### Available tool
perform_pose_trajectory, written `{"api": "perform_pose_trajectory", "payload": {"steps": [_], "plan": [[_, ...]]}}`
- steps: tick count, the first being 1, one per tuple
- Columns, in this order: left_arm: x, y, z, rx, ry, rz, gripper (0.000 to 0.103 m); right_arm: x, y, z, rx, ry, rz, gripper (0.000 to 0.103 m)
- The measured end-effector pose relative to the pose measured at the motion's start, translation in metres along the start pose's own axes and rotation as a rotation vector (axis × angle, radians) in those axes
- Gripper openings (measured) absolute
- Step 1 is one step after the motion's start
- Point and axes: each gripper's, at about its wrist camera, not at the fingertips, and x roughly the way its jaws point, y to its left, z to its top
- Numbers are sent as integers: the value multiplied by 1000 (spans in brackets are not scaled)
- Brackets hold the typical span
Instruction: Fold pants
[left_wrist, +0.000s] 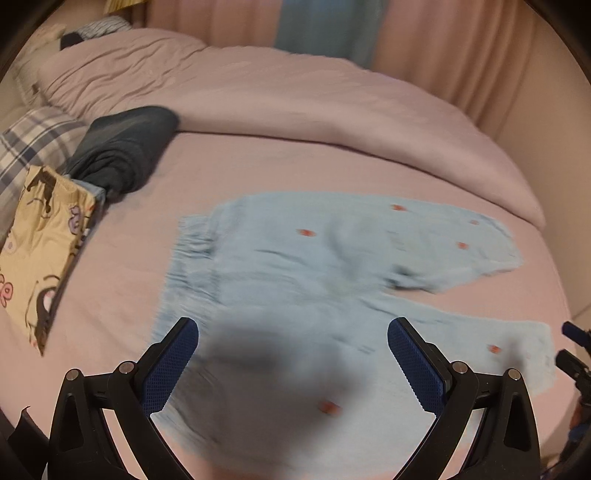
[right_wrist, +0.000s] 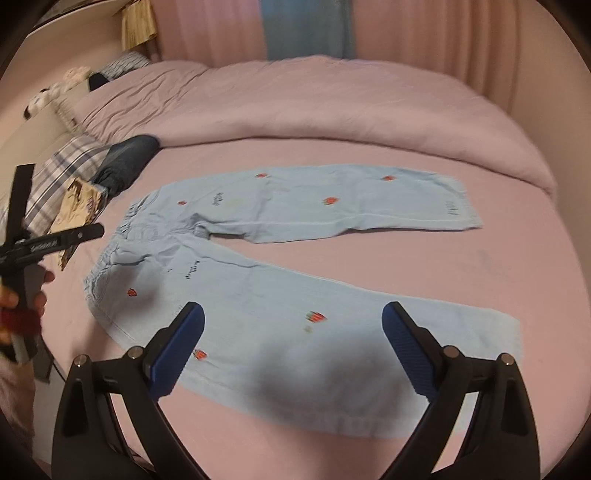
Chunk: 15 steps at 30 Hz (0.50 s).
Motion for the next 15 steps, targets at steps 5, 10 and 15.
{"api": "perform_pose_trajectory", "payload": {"steps": [5, 10, 15], "plan": [[52, 55, 29, -98, 67, -6, 102, 66, 9, 39, -102, 37, 47, 86], [89, 91, 58, -212, 106, -87, 102, 131, 8, 83, -135, 89, 77, 74], [122, 105, 81, -175, 157, 4, 101, 194, 12, 124, -238, 143, 50, 67]]}}
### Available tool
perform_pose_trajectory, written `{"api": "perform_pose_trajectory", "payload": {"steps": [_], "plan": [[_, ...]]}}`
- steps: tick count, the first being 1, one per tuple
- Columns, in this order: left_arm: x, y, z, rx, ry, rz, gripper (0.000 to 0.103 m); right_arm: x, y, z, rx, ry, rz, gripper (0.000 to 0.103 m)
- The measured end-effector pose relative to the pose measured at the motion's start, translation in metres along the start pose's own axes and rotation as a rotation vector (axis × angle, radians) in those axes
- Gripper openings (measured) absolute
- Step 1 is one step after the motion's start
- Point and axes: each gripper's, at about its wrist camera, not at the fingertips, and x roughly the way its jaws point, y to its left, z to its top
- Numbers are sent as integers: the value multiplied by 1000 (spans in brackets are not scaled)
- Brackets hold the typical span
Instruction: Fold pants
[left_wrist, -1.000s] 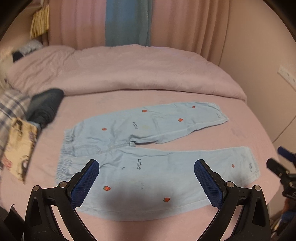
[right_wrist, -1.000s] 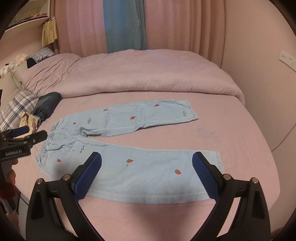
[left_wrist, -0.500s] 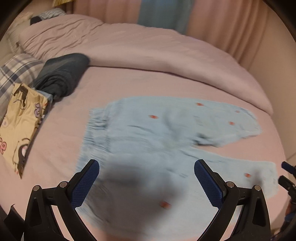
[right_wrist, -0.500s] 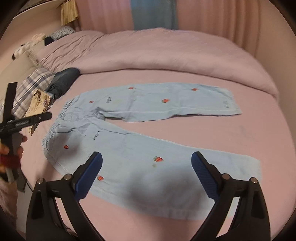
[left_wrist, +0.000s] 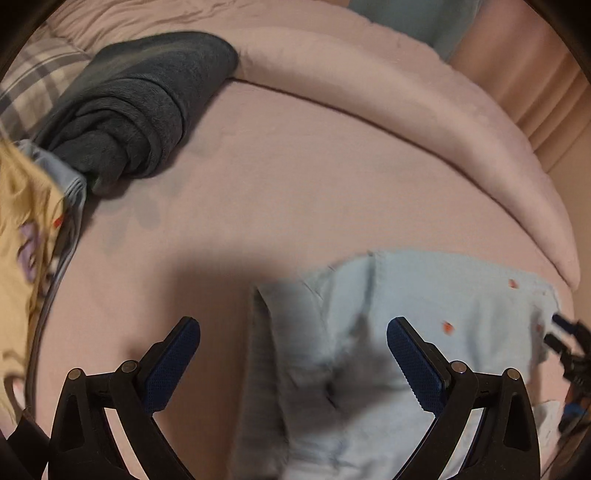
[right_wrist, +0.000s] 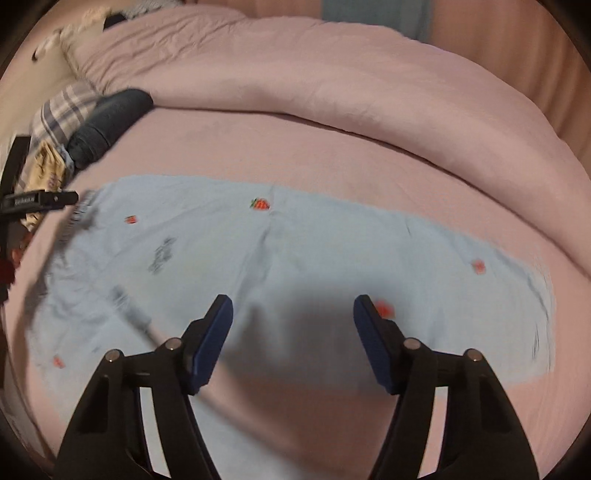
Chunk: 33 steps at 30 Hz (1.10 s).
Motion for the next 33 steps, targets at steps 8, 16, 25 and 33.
{"api": "perform_pose_trajectory", "payload": {"steps": [8, 16, 25, 33], "plan": [[15, -1, 2, 115, 69, -120, 93, 50, -2, 67, -205, 34, 23, 68], [24, -27, -2, 287, 59, -80, 77, 120, -5, 85, -291, 217, 107, 72], [7, -55, -13, 277, -30, -65, 45, 91, 41, 61, -513, 214, 12, 5], [-88, -66, -35, 409, -274, -108, 43, -27, 49, 47, -468, -42, -136, 2]]}}
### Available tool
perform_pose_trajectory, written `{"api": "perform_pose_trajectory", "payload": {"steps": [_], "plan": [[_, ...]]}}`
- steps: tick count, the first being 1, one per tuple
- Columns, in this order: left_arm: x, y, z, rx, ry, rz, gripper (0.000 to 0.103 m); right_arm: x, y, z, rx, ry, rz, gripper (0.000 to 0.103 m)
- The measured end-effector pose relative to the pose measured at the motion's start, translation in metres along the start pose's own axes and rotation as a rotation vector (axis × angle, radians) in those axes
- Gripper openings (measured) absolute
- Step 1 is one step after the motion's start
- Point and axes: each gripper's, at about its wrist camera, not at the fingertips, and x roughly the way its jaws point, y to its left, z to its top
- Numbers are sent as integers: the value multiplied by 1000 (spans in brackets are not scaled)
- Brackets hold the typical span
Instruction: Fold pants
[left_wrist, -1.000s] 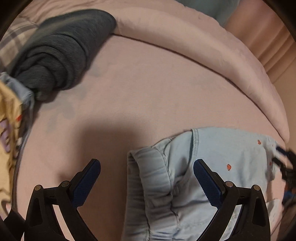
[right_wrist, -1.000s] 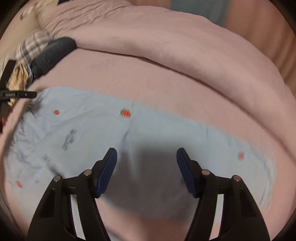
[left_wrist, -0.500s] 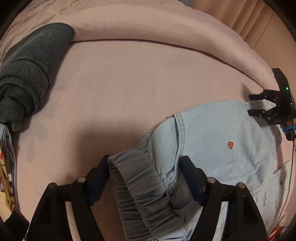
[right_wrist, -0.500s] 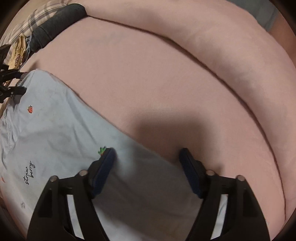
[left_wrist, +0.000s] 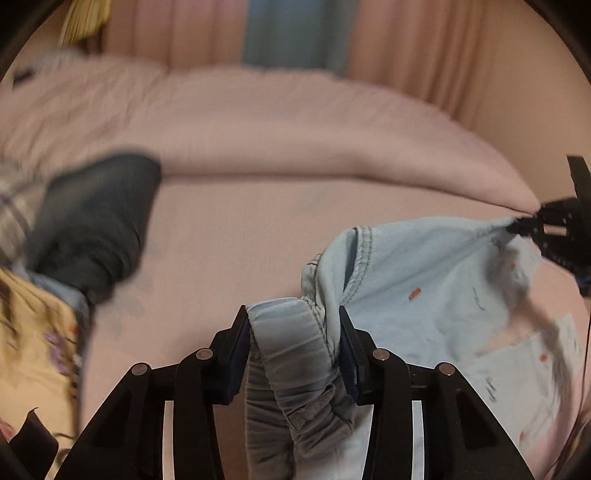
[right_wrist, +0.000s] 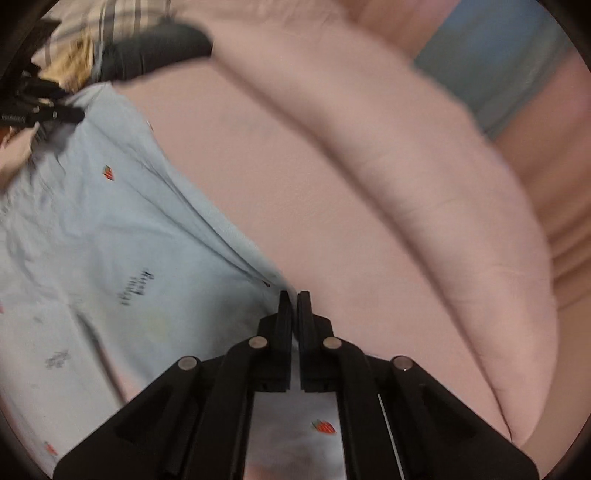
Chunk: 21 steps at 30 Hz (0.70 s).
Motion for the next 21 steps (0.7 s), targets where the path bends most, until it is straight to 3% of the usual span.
{"api": "perform_pose_trajectory", "payload": {"steps": [5, 7, 9, 10, 12, 16, 21], "plan": [[-73, -18, -44, 189, -106, 71, 43, -98, 34, -32, -19, -122, -112, 2], [-86, -16, -68, 202, -116, 55, 43, -131, 52, -59, -29, -148, -92, 2], [-84, -15, -94, 200, -78, 59, 42, -151, 69, -93, -43, -129, -55, 3], [-83, -15, -105, 192, -57, 64, 42, -154, 83, -118, -56, -115, -27, 3], [-76, -9, -135, 137, -13, 51, 41, -144, 131, -136, -86, -54, 32, 2], [-56, -5, -164, 29, 53, 48, 34, -111, 181, -177, -86, 58, 111, 3], [-77, 0, -164, -75, -31, 4, 32, -100, 194, -176, -73, 79, 83, 3]]}}
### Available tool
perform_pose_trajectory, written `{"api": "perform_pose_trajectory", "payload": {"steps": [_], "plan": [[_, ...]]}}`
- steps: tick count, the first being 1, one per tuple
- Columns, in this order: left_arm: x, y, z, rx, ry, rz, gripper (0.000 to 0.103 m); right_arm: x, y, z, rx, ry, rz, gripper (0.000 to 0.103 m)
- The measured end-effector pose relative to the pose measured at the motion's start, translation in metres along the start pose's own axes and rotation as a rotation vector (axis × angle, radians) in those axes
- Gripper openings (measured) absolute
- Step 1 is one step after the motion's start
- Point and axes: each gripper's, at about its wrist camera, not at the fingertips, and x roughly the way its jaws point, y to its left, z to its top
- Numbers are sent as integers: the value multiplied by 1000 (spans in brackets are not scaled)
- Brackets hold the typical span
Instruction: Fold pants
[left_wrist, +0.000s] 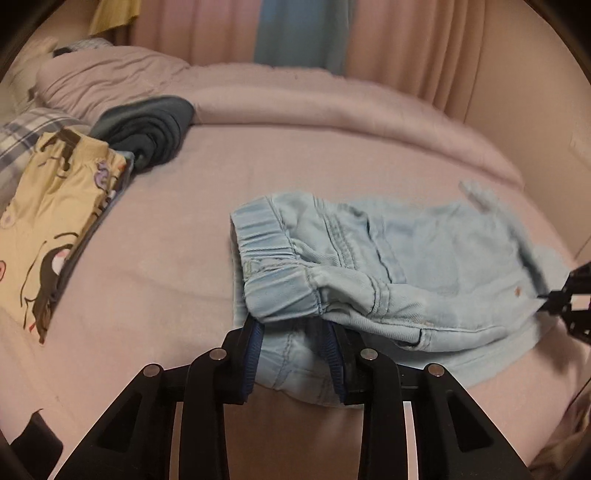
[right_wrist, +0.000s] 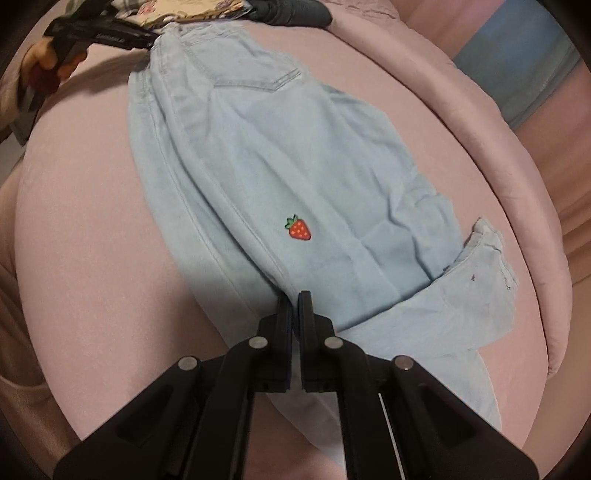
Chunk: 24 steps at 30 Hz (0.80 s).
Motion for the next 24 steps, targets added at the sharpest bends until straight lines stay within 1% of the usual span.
{"api": "perform_pose_trajectory", "payload": {"steps": [1, 2, 4, 6, 8, 9, 10, 11, 12, 13, 14, 15, 16, 17, 18, 20, 21, 23, 24], "plan": [[-5, 0, 2, 3, -20, -2, 32, -5, -5, 9, -2, -13, -10, 3], [-6, 1, 2, 16, -27, 5, 32, -14, -6, 10, -7, -31, -20, 3], [5, 1, -2, 33, 31, 33, 32, -31, -7, 4, -4, -53, -21, 3], [15, 4, -7, 39, 73, 72, 32, -29, -5, 1, 4, -44, 1, 3], [14, 12, -14, 0, 76, 73, 32, -11, 10, 0, -28, -8, 11, 4], [12, 15, -14, -19, 80, 83, 36, -2, 15, -2, -36, 5, 12, 4], [11, 19, -14, -35, 97, 111, 42, 1, 16, -6, -31, 8, 14, 5], [8, 25, -14, -57, 120, 154, 61, 4, 15, -7, -11, 0, 17, 7], [4, 28, -15, -71, 130, 191, 73, 1, 11, -8, 10, -7, 30, 8], [-1, 30, -16, -76, 130, 215, 74, -1, 2, -9, 63, -18, 62, 7], [-11, 30, -16, -75, 116, 230, 74, -4, -2, -9, 90, -17, 72, 12], [-19, 29, -16, -72, 101, 237, 74, -6, -7, -9, 113, -9, 85, 16], [-27, 24, -14, -62, 81, 243, 74, -10, -14, -9, 143, -2, 110, 25], [-38, 14, -11, -45, 52, 241, 74, -20, -22, -9, 183, -16, 155, 29], [-42, 4, -7, -29, 32, 225, 74, -31, -28, -9, 220, -46, 193, 33], [-44, -23, 3, 17, -6, 154, 74, -51, -50, -11, 311, -110, 235, 36], [-41, -36, 7, 39, -10, 114, 74, -55, -65, -11, 357, -124, 233, 38], [-25, -79, 17, 99, 5, -13, 74, -61, -101, -9, 475, -142, 196, 41], [-14, -101, 21, 129, 17, -76, 74, -64, -111, -9, 523, -136, 172, 41]]}}
